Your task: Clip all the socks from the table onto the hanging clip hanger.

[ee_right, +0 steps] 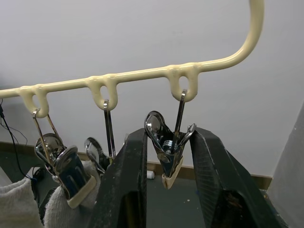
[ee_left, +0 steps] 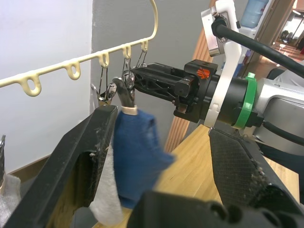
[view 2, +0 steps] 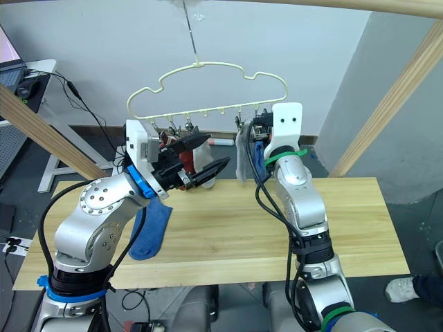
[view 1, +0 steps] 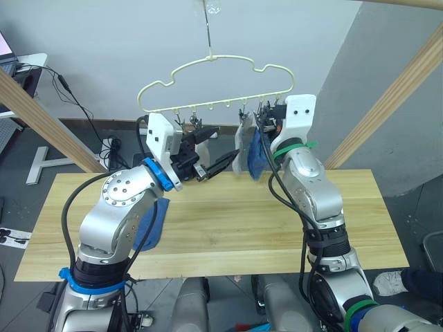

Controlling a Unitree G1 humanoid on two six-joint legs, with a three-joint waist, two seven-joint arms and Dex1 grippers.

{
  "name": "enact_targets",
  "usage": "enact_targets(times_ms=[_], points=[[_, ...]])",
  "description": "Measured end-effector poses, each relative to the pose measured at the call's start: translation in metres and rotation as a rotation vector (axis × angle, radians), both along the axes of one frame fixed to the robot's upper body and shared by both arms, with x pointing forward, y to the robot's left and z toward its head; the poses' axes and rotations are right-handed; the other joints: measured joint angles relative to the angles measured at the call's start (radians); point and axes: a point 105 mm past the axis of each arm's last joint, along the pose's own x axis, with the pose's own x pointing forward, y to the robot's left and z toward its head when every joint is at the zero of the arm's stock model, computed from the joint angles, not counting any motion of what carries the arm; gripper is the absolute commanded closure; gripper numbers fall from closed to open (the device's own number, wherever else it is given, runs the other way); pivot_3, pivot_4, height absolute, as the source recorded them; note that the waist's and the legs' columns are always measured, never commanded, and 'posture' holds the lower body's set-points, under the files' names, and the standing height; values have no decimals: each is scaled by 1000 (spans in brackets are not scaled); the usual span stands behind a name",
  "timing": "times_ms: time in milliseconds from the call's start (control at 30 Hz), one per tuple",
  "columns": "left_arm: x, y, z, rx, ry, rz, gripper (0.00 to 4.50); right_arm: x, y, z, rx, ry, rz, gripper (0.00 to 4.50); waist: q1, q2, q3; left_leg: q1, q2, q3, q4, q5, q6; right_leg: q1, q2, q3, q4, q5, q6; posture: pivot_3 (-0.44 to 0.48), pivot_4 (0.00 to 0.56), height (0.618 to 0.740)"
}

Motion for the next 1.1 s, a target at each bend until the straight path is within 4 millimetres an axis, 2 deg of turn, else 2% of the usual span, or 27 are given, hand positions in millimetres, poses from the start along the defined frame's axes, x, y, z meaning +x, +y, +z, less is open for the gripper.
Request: enact_targets(times_ms=[367, 700, 800, 867, 900, 1100], points=[[0, 0, 0, -1, -1, 0, 974, -1, -7, -12, -34, 49, -67, 3127, 0, 0, 0, 0, 0, 0, 0, 0, 0, 0, 0, 0, 0, 0, 0, -62, 258, 740], [0, -1, 0, -6, -2, -1, 974, -1, -5, -14, -30, 61, -74, 3127, 0, 0, 0, 0, 0, 0, 0, 0, 0, 0, 0, 0, 0, 0, 0, -59, 260, 740], [0, -1, 0, -6, -2, -1, 974, -1, -4, -13, -25, 62, -69, 2569, 0, 0, 0, 0, 0, 0, 0, 0, 0, 0, 0, 0, 0, 0, 0, -59, 260, 740], [0, -1, 0, -6, -3, -2, 974, -2, -2, -13, -21, 62, -66, 1759, 0, 0, 0, 0, 0, 0, 0, 0, 0, 0, 0, 0, 0, 0, 0, -59, 261, 740], [0, -1, 0, -6, -3, -2, 974, -2, -2, -13, -19, 62, -64, 1546, 0, 0, 0, 0, 0, 0, 0, 0, 0, 0, 0, 0, 0, 0, 0, -59, 261, 740], [0, -1, 0, -6, -3, -1, 974, -3, -1, -12, -14, 58, -62, 1546, 0, 0, 0, 0, 0, 0, 0, 0, 0, 0, 0, 0, 0, 0, 0, -59, 263, 740]])
